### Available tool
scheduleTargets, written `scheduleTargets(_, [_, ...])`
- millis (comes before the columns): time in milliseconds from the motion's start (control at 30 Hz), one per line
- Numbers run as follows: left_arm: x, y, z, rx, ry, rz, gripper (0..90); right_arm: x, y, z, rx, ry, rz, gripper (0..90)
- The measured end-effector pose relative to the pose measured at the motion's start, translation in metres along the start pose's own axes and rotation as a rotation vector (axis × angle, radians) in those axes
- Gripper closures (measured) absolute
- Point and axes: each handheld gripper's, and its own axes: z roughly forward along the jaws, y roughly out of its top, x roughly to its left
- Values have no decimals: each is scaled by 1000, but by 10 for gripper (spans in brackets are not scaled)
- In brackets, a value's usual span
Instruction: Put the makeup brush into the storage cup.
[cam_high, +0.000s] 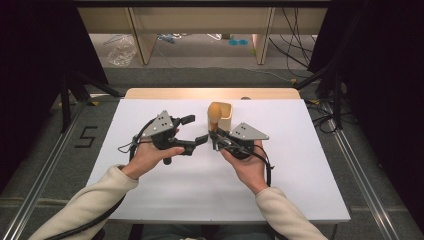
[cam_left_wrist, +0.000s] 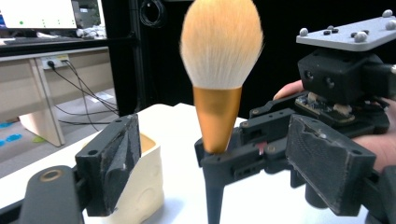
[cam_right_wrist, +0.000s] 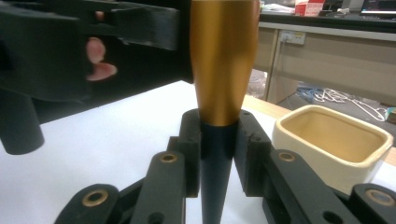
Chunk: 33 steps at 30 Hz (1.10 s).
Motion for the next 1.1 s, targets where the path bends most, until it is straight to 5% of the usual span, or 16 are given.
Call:
scheduleTargets(667, [11, -7, -42, -14, 99, 16, 163, -15, 7, 1, -8, -52, -2, 754])
scheduleTargets(1100, [17, -16, -63, -11, 148, -11, 156, -20, 16, 7, -13, -57, -6, 754])
